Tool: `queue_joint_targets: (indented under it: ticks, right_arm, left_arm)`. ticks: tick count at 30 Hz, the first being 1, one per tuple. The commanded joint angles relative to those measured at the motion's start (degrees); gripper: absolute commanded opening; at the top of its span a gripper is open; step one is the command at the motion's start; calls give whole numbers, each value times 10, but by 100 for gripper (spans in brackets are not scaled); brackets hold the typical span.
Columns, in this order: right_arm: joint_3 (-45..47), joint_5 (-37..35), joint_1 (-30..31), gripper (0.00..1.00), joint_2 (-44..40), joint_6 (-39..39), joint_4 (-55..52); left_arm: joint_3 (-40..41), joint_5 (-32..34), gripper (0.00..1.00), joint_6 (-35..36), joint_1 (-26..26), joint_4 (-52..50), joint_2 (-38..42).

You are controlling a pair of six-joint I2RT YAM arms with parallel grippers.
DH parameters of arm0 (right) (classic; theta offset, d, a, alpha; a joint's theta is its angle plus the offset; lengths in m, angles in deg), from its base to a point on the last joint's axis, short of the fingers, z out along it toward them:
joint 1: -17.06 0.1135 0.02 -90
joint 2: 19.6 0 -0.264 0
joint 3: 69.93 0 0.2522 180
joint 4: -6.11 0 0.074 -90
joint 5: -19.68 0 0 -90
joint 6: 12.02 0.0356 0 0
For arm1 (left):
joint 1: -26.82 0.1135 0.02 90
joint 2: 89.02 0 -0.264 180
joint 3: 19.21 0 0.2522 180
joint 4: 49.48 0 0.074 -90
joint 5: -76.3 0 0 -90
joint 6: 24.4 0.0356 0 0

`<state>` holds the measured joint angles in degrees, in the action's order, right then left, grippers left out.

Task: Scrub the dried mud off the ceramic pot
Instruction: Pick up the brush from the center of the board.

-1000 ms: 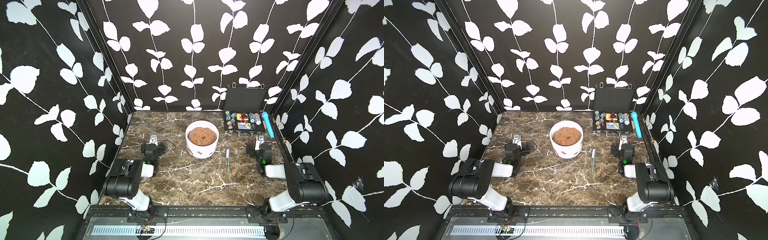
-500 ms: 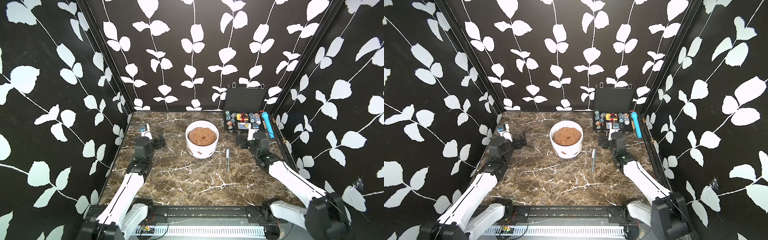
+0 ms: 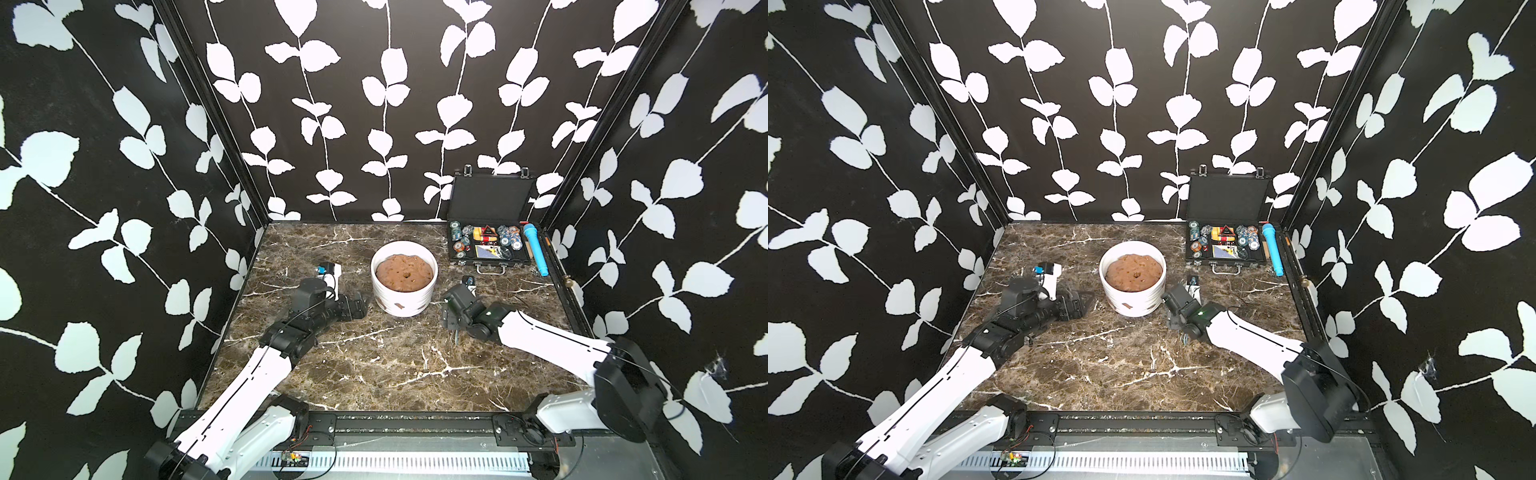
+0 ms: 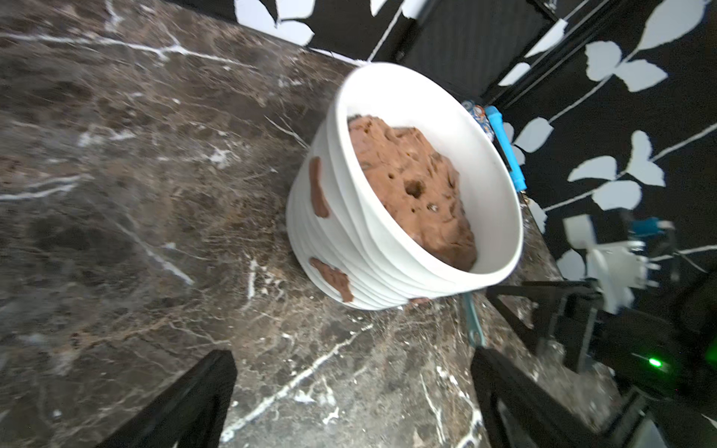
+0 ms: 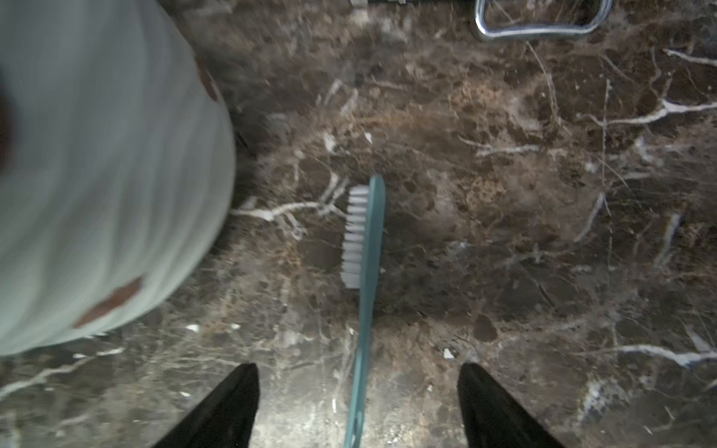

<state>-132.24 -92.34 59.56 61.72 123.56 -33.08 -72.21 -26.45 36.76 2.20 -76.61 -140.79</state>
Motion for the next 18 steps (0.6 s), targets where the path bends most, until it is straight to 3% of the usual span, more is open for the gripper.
queue_joint_targets:
  ticks: [1, 4, 8, 14, 18]
  right_arm:
    - [20, -14, -2, 74, 15, 34, -5]
    - [26, 1, -15, 66, 34, 27, 32]
    - [37, 23, -34, 48, 60, 23, 67]
    - [39, 47, -46, 44, 98, 18, 102]
    - [41, 48, -53, 27, 117, 17, 110]
  left_arm:
    - [-14, -34, 99, -19, -5, 20, -12]
    - [-18, -41, 99, -22, -7, 36, -29]
    - [-26, -41, 99, -22, -10, 44, -46]
    - [-36, -37, 99, -18, -10, 42, -59]
    - [-41, -36, 99, -17, -13, 35, -64]
